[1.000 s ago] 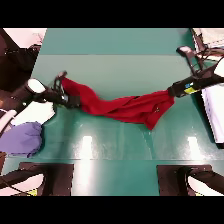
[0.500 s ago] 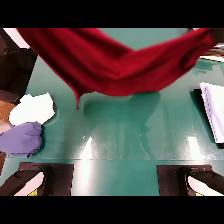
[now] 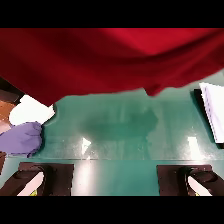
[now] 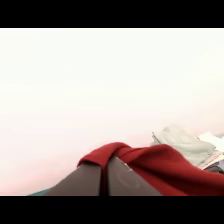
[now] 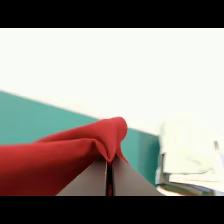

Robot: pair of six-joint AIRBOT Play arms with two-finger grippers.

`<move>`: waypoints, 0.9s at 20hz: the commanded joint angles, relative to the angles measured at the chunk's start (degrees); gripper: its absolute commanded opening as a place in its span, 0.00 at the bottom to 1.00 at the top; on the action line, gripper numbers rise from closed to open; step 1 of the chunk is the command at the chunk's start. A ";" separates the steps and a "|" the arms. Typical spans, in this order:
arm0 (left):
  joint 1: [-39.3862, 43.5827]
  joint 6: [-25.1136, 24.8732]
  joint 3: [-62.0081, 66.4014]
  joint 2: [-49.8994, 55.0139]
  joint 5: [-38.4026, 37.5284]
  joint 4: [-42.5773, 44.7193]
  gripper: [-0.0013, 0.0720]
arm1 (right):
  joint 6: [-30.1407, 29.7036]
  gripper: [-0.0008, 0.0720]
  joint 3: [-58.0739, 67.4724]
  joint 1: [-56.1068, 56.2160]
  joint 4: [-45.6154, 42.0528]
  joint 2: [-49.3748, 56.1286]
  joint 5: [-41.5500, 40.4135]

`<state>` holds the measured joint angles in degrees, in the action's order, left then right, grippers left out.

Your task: Fold the shirts.

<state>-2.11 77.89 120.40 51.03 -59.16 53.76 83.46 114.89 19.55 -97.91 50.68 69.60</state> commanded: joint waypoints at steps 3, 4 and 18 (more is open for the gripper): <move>-0.07 0.94 -12.61 1.81 -4.09 1.55 0.04 | 1.97 0.03 4.26 -0.02 -2.56 6.16 13.70; -0.07 2.25 -15.82 3.45 -5.55 2.34 0.04 | 2.19 0.03 3.04 -0.02 -2.56 9.11 18.21; -0.07 2.27 -28.20 46.07 -4.15 3.58 0.06 | 1.66 0.03 -19.98 -13.86 16.55 43.52 4.28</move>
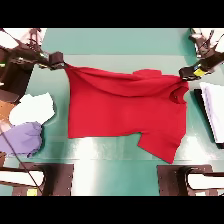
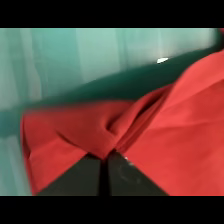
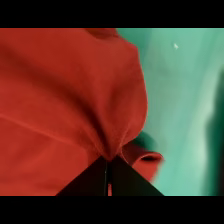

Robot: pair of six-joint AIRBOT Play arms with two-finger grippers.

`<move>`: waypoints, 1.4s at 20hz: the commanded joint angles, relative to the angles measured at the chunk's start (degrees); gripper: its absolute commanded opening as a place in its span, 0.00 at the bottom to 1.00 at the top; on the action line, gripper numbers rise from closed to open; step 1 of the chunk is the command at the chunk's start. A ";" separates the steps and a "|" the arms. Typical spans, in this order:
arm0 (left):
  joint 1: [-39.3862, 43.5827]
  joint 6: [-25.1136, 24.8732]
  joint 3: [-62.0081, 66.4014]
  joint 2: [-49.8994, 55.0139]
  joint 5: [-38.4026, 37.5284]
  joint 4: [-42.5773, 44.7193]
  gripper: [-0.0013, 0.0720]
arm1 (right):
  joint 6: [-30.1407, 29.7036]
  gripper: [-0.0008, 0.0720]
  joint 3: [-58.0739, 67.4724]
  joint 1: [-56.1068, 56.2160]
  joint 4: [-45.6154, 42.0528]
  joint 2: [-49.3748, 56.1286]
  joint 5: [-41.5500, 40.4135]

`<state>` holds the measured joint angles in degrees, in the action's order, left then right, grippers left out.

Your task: Fold the shirts.

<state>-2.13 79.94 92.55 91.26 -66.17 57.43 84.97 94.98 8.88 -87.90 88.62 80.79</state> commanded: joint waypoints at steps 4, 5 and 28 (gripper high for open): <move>-0.79 0.24 1.62 5.64 0.39 0.72 0.88 | 0.11 0.63 8.41 -7.41 17.62 9.84 -3.91; -1.75 0.22 2.84 5.09 -2.91 0.68 0.88 | -0.09 0.61 9.97 -8.55 19.10 9.53 -1.11; -7.32 -9.33 -64.57 -30.32 -1.16 -6.38 0.88 | -13.05 0.26 -29.31 -24.48 35.82 -26.21 5.88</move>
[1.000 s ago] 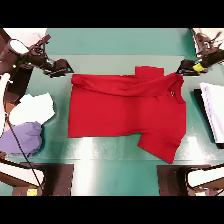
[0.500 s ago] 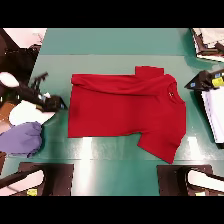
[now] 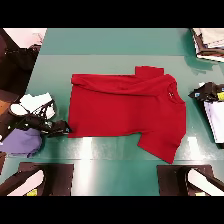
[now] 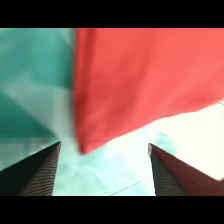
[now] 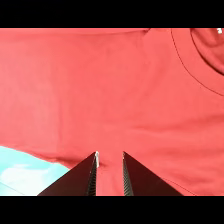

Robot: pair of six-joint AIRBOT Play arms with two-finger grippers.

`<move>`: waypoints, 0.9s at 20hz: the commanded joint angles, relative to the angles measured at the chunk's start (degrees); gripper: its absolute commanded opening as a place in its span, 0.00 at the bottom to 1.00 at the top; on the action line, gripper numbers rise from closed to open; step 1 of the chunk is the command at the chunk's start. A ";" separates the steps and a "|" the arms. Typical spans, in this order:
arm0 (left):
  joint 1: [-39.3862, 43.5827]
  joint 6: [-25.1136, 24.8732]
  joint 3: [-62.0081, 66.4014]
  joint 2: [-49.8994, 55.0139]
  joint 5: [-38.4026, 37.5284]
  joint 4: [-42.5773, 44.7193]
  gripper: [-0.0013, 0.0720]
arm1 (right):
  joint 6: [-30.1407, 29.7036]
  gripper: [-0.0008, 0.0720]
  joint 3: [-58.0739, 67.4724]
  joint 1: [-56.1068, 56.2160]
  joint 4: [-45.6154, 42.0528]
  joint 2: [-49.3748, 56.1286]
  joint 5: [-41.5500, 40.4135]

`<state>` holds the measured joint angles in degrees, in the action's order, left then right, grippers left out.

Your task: Fold the shirts.

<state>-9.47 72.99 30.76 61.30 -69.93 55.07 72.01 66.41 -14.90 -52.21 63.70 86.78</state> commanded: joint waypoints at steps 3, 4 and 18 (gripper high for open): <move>0.02 -2.82 -3.69 -0.28 4.70 -5.03 0.52 | -0.07 0.26 -0.76 -0.70 -0.04 -1.27 0.17; 0.02 -2.91 -3.67 -0.28 5.11 -5.55 0.34 | -0.07 0.26 -0.76 -0.70 -0.44 -1.29 -0.09; 0.02 -2.95 9.31 -0.52 4.70 -7.30 0.04 | -0.26 0.60 -28.98 -16.63 -13.70 -0.13 -5.95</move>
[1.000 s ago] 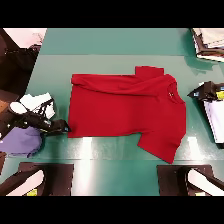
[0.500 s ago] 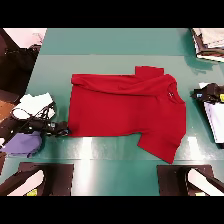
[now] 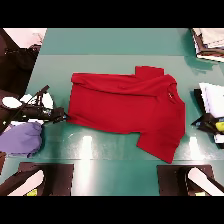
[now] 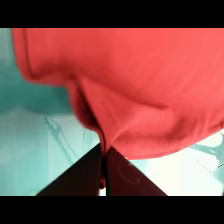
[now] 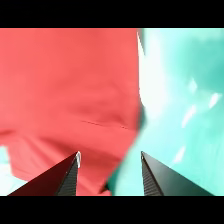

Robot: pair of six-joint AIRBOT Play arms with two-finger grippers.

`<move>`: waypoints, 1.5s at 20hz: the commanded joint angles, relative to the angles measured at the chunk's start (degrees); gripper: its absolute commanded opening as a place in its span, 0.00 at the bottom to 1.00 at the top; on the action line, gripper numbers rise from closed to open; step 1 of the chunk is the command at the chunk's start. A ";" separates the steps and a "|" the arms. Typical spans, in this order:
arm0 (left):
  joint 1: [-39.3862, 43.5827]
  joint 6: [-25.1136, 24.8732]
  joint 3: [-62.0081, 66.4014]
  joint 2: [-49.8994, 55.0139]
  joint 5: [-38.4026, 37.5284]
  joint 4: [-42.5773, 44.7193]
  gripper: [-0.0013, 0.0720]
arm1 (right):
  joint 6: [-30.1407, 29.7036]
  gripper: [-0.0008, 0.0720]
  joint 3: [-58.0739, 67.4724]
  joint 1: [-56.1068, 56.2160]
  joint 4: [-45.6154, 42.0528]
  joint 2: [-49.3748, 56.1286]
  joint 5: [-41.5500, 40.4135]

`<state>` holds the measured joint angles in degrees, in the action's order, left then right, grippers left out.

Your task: Fold the shirts.

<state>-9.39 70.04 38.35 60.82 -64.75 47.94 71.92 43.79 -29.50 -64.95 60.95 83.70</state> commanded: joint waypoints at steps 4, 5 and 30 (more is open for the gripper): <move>-0.07 -0.02 1.73 -0.04 -0.70 -0.13 0.05 | -3.45 0.60 -9.60 -2.03 6.64 9.01 -6.43; -0.07 -0.02 1.73 -0.04 -0.66 -0.11 0.04 | -3.63 0.60 -9.64 -1.99 7.06 10.14 -6.99; -0.07 5.22 88.15 -6.73 1.46 -1.11 0.04 | 6.78 0.03 69.22 20.09 4.79 -13.20 -18.82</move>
<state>-9.43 74.35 118.43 55.96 -66.48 49.36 78.37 103.90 -9.63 -58.74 49.17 65.23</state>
